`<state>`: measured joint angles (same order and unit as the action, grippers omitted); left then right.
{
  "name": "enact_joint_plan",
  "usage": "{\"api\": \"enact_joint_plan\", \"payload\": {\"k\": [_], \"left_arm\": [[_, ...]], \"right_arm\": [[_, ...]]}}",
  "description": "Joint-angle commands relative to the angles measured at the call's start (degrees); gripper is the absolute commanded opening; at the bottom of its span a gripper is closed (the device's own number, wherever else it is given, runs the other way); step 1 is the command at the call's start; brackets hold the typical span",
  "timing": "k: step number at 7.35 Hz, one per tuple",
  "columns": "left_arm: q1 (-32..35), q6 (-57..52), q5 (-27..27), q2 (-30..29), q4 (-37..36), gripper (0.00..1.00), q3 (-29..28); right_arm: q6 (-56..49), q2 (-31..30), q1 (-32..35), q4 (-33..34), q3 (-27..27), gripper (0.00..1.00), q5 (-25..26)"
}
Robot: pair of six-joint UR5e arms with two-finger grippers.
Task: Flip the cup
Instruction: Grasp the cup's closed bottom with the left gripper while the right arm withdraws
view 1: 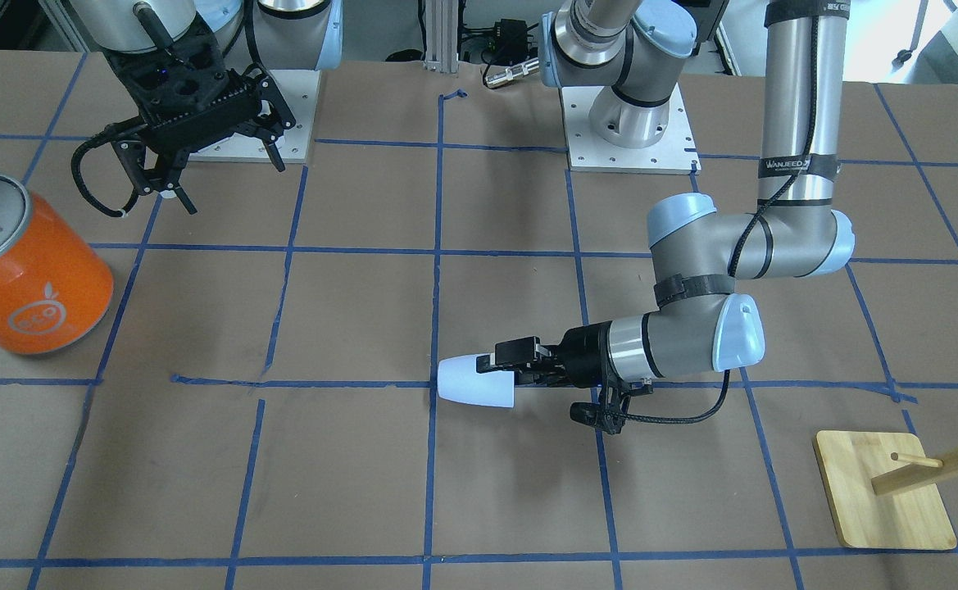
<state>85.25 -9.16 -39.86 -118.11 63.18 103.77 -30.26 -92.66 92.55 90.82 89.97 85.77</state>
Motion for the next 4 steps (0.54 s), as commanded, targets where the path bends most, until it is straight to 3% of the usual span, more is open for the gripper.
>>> {"api": "enact_joint_plan", "payload": {"k": [1,4], "left_arm": [[0.1,0.1,0.1,-0.5,-0.2,0.86,1.1],[0.1,0.2,-0.5,-1.4,-0.5,0.66,1.0]], "right_arm": [[10.0,-0.9,-0.4,-1.3,0.0,1.00,3.4],[20.7,-1.2,-6.1,-4.3,-0.1,1.00,2.3]]}}
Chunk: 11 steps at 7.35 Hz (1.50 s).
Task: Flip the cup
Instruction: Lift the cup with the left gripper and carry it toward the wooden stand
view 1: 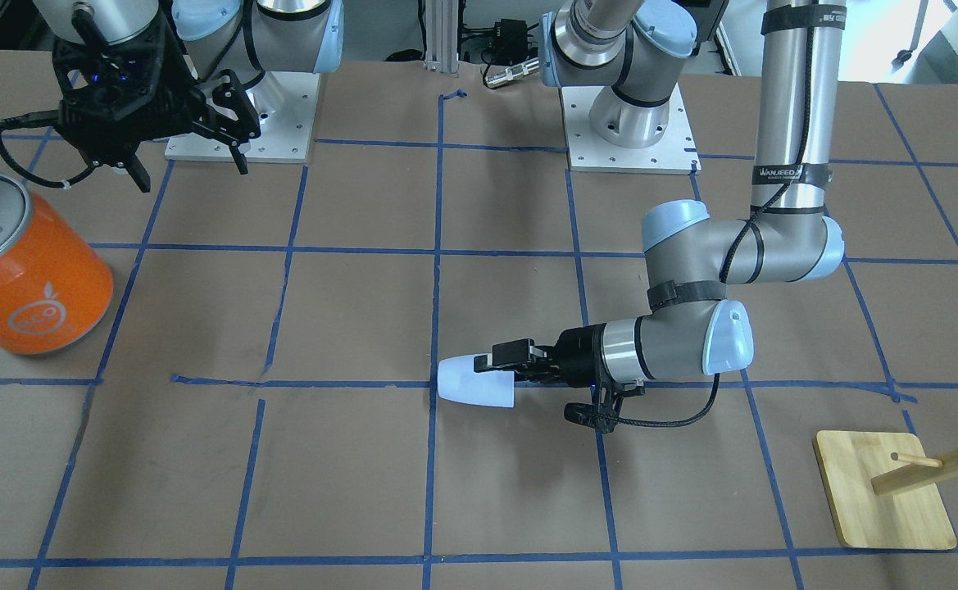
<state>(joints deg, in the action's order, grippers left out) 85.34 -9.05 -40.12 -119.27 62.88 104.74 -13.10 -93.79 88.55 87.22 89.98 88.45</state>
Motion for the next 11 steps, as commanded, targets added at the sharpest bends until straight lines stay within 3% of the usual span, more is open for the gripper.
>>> {"api": "enact_joint_plan", "payload": {"k": [1,2,3,4,5,7,8,9,10,11], "left_arm": [[0.0,0.0,0.2,-0.3,-0.3,0.49,0.1],[0.0,0.2,0.5,-0.3,-0.3,0.15,0.1],[0.0,1.4,0.6,0.3,-0.4,0.00,0.0],[0.1,4.4,1.6,1.6,-0.6,0.00,-0.2],[0.2,5.7,10.6,2.9,-0.6,0.00,-0.5],[0.4,19.6,12.0,5.7,-7.5,0.00,-4.1],[0.3,21.4,8.8,6.8,-8.4,0.00,-6.8],[-0.1,21.1,-3.4,7.1,-7.5,0.00,-11.2],[0.1,20.9,-9.0,6.3,-3.5,0.00,-17.2],[0.1,18.0,-20.0,5.5,2.2,0.00,-22.9]], "right_arm": [[9.4,-0.2,-2.2,-0.7,0.0,1.00,-0.3],[9.3,-1.0,-2.2,0.2,-0.1,1.00,-0.3],[9.1,-1.0,-2.2,1.4,-0.1,1.00,-0.4],[9.1,-1.0,-2.2,1.4,0.1,1.00,-0.4],[9.1,-1.1,-2.2,1.2,0.1,1.00,-0.4],[9.1,-1.6,-2.2,0.5,0.0,1.00,0.7],[9.1,-1.6,-2.2,1.2,-0.2,1.00,-0.5],[9.0,-1.7,-2.2,1.0,-0.2,1.00,-0.5],[9.0,-1.8,-2.2,1.1,-0.3,1.00,-0.6],[9.0,-1.8,-2.2,1.2,-0.3,1.00,-0.6]]}}
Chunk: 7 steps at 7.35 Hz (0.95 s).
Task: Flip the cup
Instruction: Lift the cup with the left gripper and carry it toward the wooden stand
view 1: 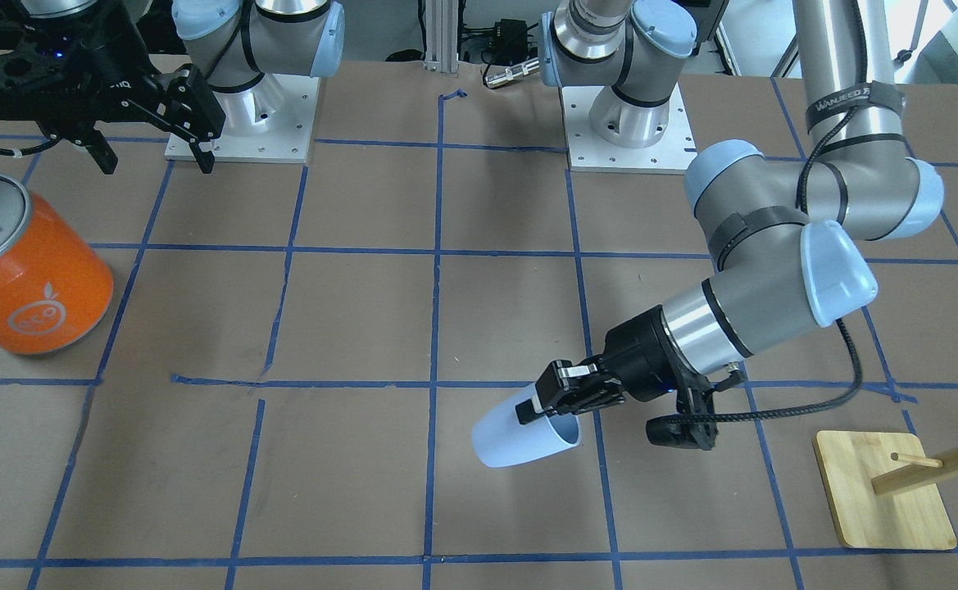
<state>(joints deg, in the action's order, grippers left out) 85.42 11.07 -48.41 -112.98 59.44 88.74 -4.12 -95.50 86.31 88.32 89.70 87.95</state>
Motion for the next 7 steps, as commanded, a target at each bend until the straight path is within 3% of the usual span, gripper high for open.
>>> {"api": "enact_joint_plan", "payload": {"k": [1,2,4,7], "left_arm": [[0.1,-7.6,-21.7,-1.1,10.8,0.00,-8.9],[-0.1,-14.8,-31.4,-2.1,13.0,0.00,-9.3],[-0.2,-18.0,-44.6,-6.5,14.3,0.00,-8.9],[-0.3,-18.4,-43.8,-7.9,9.9,0.00,-9.2]], "right_arm": [[0.0,-0.2,0.0,-0.1,-0.1,1.00,0.0],[0.0,-0.5,0.0,-0.2,-0.1,1.00,-0.1],[0.0,-0.9,0.0,-0.4,-0.1,1.00,-0.2],[-0.1,-1.0,0.1,-0.5,-0.1,1.00,-0.2]]}}
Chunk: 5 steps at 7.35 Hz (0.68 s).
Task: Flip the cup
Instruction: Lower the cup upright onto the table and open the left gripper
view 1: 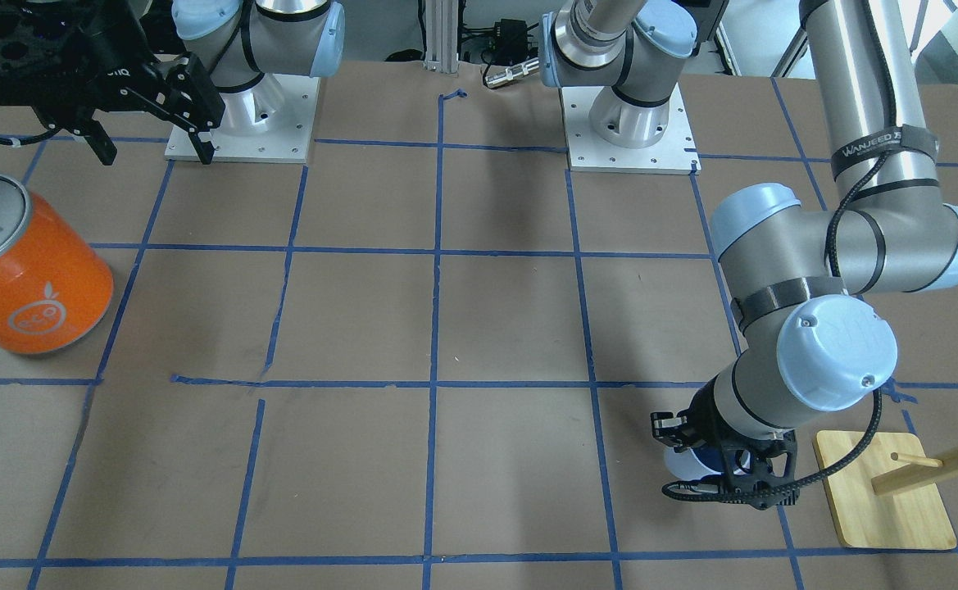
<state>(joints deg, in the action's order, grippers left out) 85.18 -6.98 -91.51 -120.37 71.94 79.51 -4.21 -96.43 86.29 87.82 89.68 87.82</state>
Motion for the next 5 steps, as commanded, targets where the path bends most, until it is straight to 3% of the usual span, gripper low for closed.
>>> {"api": "enact_joint_plan", "payload": {"k": [1,5], "left_arm": [[-0.1,-0.3,-0.6,-0.8,-4.4,0.00,0.8],[-0.3,-2.1,-2.4,-0.8,-4.3,0.00,2.4]], "right_arm": [[0.0,-0.2,0.0,0.0,-0.1,1.00,-0.4],[0.1,-2.3,0.3,-2.0,0.6,1.00,-1.2]]}}
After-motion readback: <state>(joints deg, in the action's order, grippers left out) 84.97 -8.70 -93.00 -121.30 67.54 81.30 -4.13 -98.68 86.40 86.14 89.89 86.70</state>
